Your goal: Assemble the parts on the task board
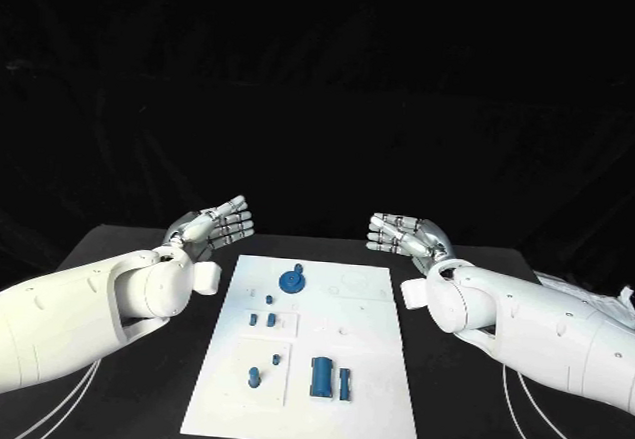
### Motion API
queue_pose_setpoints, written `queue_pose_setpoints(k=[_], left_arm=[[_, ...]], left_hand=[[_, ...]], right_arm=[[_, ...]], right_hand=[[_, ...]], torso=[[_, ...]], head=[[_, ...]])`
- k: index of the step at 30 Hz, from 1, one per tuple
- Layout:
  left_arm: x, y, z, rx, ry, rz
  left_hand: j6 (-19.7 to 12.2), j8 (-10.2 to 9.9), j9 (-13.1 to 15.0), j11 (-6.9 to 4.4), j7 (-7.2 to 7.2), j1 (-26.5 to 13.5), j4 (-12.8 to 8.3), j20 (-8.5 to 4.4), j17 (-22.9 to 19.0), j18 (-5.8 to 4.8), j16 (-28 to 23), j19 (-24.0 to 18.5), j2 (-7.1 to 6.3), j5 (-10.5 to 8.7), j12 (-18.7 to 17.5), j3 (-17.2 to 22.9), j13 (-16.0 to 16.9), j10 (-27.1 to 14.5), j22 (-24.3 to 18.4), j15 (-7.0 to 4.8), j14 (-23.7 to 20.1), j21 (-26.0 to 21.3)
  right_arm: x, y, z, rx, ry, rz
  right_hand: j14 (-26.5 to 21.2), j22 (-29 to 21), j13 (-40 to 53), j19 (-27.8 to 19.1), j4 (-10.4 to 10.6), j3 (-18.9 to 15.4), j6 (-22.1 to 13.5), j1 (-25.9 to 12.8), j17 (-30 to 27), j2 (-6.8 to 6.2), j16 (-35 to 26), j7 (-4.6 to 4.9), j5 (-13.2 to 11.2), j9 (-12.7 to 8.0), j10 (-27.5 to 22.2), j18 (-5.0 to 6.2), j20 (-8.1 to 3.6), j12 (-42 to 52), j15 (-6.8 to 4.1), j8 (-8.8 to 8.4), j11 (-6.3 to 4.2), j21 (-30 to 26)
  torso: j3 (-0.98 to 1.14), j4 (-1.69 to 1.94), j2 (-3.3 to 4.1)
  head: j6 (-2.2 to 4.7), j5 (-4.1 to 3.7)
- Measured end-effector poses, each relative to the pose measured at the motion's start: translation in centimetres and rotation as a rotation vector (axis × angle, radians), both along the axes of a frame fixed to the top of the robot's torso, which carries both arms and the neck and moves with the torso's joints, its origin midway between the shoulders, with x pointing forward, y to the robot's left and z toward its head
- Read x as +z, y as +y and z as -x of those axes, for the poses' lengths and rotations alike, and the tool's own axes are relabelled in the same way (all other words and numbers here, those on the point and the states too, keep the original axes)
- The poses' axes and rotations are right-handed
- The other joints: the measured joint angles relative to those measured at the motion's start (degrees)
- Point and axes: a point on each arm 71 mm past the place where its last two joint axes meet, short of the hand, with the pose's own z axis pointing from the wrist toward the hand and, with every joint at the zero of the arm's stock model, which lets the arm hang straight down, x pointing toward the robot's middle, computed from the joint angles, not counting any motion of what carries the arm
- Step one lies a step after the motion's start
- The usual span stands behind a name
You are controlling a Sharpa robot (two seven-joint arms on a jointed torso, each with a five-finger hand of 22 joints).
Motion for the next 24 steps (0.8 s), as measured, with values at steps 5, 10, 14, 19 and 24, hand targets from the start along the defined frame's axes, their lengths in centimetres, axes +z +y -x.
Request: queue_pose_setpoints(k=[5, 10, 14, 19, 24], left_arm=[[-0.4, -1.1, 1.1, -0.011, 0.012, -0.003], [-0.6, -2.7, 3.0, -0.008, 0.009, -0.027], [-0.8, -3.8, 4.7, 0.013, -0.004, -0.068], [-0.6, -4.4, 6.0, 0.056, -0.036, -0.124], [-0.4, -4.4, 6.6, 0.096, -0.067, -0.168]], left_hand=[[-8.6, -0.8, -0.9, -1.35, -1.69, -11.5, -0.6, -2.23, -1.1, -0.86, -2.3, -6.8, 2.73, -2.54, -2.3, -3.1, -0.8, -8.9, -3.5, -1.68, -8.1, -0.9], [-15.9, -1.1, -1.3, -3.77, -3.14, -21.4, -0.8, -4.06, -1.7, -2.16, -4.3, -12.6, 4.36, -4.45, -4.4, -5.9, -1.2, -16.6, -6.5, -4.35, -15.1, -1.2], [-20.6, -1.3, -1.4, -5.44, -4.83, -27.7, -0.9, -5.24, -1.8, -2.61, -5.6, -16.3, 4.94, -4.99, -4.9, -7.6, -1.3, -21.5, -8.4, -5.32, -19.5, -1.5], [-25.5, -1.3, -1.5, -6.50, -7.23, -34.3, -1.0, -6.83, -1.9, -4.95, -6.9, -20.1, 5.28, -5.26, -5.2, -9.4, -1.4, -26.6, -10.5, -5.91, -24.2, -1.5], [-29.3, -1.3, -1.5, -6.89, -8.20, -39.4, -0.9, -9.63, -1.9, -6.93, -9.5, -23.0, 5.44, -5.49, -5.4, -10.7, -1.4, -30.6, -12.0, -6.18, -27.8, -1.5]], right_arm=[[0.3, 1.4, 1.2, 0.017, 0.004, -0.017], [1.1, 3.4, 3.3, 0.018, 0.000, -0.043], [1.7, 4.6, 4.9, -0.005, -0.003, -0.060], [2.0, 4.9, 5.9, -0.056, -0.006, -0.063], [2.2, 4.8, 6.1, -0.096, -0.011, -0.059]], right_hand=[[-10.4, -1.6, -0.8, -9.6, -1.5, -1.5, -8.5, -12.6, -1.5, 0.38, -1.0, -1.63, -1.5, -2.4, -9.9, -0.88, -1.41, -0.7, -0.95, -0.74, -2.29, -1.8], [-19.4, -2.9, -1.2, -17.8, -2.3, -2.6, -15.8, -23.4, -3.1, 0.55, -1.4, -3.02, -2.9, -3.6, -18.4, -1.77, -3.53, -0.9, -1.40, -1.11, -4.30, -3.4], [-25.1, -5.1, -1.3, -22.9, -2.4, -4.8, -20.4, -30.2, -5.3, 0.61, -1.4, -4.99, -5.2, -4.0, -23.9, -2.66, -5.45, -1.1, -1.56, -1.11, -5.13, -4.3], [-31.1, -7.0, -1.4, -28.4, -2.6, -6.6, -25.3, -37.4, -6.9, 0.65, -1.4, -7.12, -6.9, -4.2, -29.6, -4.19, -6.68, -1.1, -1.64, -1.11, -5.49, -7.2], [-35.8, -7.8, -1.4, -32.7, -2.6, -7.2, -29.1, -43.1, -7.5, 0.65, -1.7, -8.03, -7.4, -4.3, -34.0, -6.38, -7.20, -1.1, -1.67, -1.11, -5.65, -8.7]], torso=[[0.51, -0.94, -0.80], [1.08, -1.92, -1.66], [1.26, -2.22, -1.93], [1.33, -2.40, -2.05], [1.37, -2.44, -2.09]], head=[[1.57, 1.62], [2.93, 3.00], [3.23, 3.28], [3.28, 3.33], [3.30, 3.33]])
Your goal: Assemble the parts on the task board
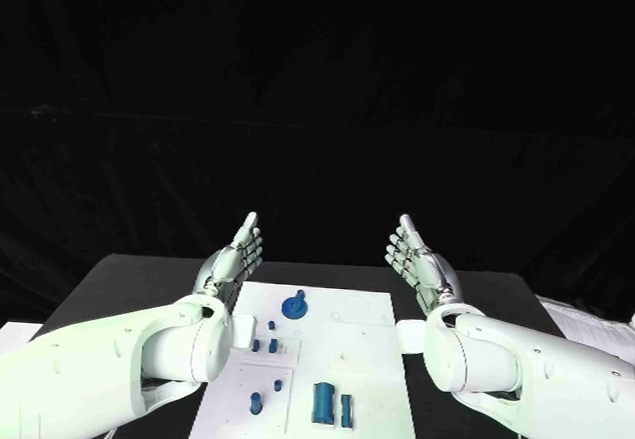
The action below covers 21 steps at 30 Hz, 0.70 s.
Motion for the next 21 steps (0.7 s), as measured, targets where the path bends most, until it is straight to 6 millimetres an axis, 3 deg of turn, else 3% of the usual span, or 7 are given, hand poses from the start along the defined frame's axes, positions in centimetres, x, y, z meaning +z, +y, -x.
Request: queue_pose_setpoints(k=[3, 5, 8, 21], left_arm=[[0.12, 0.10, 0.02, 0.017, -0.016, -0.018], [0.18, 0.16, 0.02, 0.025, -0.024, -0.027], [0.23, 0.21, 0.01, 0.031, -0.031, -0.034], [0.33, 0.31, 0.01, 0.044, -0.046, -0.050]], left_hand=[[-2.2, 0.0, 0.0, -0.18, -0.39, -3.0, 0.0, -0.87, 0.0, -0.17, -1.3, -1.8, 0.05, 0.00, 0.0, -0.8, 0.0, -2.3, -0.9, -0.08, -2.1, -0.2], [-3.4, 0.0, 0.0, -0.20, -0.50, -4.5, -0.1, -1.20, 0.0, -0.16, -1.8, -2.7, 0.06, 0.00, 0.0, -2.0, 0.0, -3.5, -1.4, -0.10, -3.2, -0.2], [-4.6, 0.0, 0.0, -0.26, -0.66, -6.2, -0.1, -1.56, 0.0, -1.06, -2.0, -3.8, 0.08, 0.00, 0.0, -3.4, 0.0, -4.8, -2.6, -0.14, -4.4, -0.2], [-9.7, 0.0, 0.0, -0.33, -0.77, -13.2, -0.1, -2.19, 0.0, -1.08, -2.7, -7.6, 0.09, 0.01, 0.0, -5.8, 0.0, -10.3, -6.5, -0.23, -9.3, -0.2]], right_arm=[[0.00, -0.13, 0.00, -0.016, 0.000, 0.002], [0.00, -0.18, -0.01, -0.023, 0.000, 0.002], [0.01, -0.22, -0.01, -0.030, -0.001, 0.003], [0.01, -0.32, 0.00, -0.044, -0.001, 0.005]], right_hand=[[-2.6, -0.3, 0.0, -2.4, -0.1, -0.2, -2.1, -3.2, -0.2, 0.03, 0.0, -0.31, -0.3, 0.0, -2.5, -0.34, -0.18, 0.0, 0.01, 0.00, -0.08, -0.4], [-4.1, -0.3, 0.0, -3.7, 0.0, -0.3, -3.3, -4.9, -0.3, 0.02, 0.0, -0.40, -0.3, 0.0, -3.9, -1.20, -0.26, 0.0, 0.00, 0.00, -0.13, -0.6], [-5.6, -0.4, 0.0, -5.2, 0.1, -0.4, -4.6, -6.8, -0.3, 0.03, 0.0, -0.53, -0.3, -0.1, -5.3, -1.19, -0.28, 0.0, -0.05, 0.00, -0.14, -0.6], [-12.1, -0.6, 0.0, -11.0, -0.1, -0.5, -9.5, -14.4, -0.4, 0.00, 0.0, -0.74, -0.5, -0.1, -11.4, -1.19, -0.41, 0.0, -0.03, -0.22, -0.15, -0.8]], torso=[[0.00, -0.01, -0.01], [0.01, -0.02, -0.01], [0.02, -0.02, -0.01], [0.01, -0.02, -0.02]], head=[[0.01, 0.00], [0.01, 0.00], [0.01, 0.00], [0.01, 0.01]])
